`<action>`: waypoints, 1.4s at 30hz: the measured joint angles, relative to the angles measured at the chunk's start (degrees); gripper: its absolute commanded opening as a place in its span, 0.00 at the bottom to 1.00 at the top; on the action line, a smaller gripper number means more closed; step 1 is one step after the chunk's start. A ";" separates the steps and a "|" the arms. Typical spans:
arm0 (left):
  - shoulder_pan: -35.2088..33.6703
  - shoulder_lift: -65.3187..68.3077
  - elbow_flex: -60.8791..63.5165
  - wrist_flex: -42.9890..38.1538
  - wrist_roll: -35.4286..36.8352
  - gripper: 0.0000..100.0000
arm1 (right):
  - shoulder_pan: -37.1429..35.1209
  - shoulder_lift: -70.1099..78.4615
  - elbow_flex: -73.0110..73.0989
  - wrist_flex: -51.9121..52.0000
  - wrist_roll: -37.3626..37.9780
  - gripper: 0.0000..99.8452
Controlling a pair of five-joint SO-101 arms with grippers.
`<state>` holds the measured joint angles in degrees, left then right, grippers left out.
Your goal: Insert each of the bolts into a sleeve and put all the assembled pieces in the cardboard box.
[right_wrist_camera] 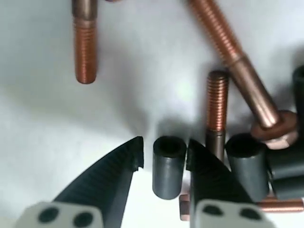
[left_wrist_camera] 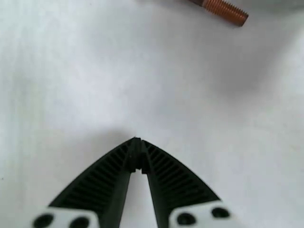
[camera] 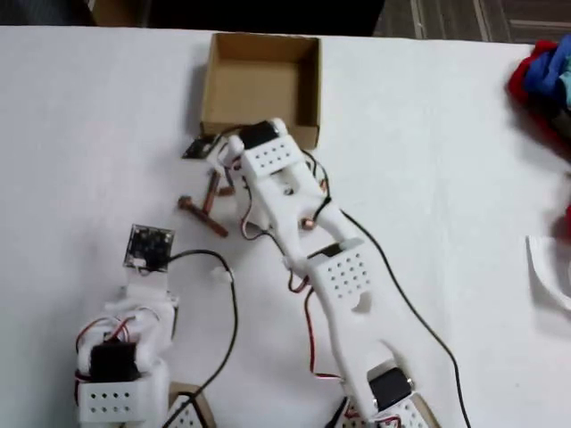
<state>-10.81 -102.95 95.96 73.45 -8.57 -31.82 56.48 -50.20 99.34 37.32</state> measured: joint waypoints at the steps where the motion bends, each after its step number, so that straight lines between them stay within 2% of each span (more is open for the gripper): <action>1: 0.09 0.00 0.00 0.00 0.09 0.03 | 0.09 0.00 -0.09 0.26 0.00 0.14; 6: 0.00 0.00 0.00 0.00 0.00 0.03 | 1.41 0.00 -0.09 0.53 0.09 0.14; 16: 0.18 0.00 0.00 0.00 -0.09 0.03 | 2.73 -0.35 2.55 0.53 6.51 0.14; 42: 0.09 0.00 0.00 0.00 0.00 0.03 | 3.25 -0.97 8.00 0.44 6.51 0.18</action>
<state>-10.73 -102.95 95.96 73.45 -8.57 -28.57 55.52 -42.20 99.78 43.82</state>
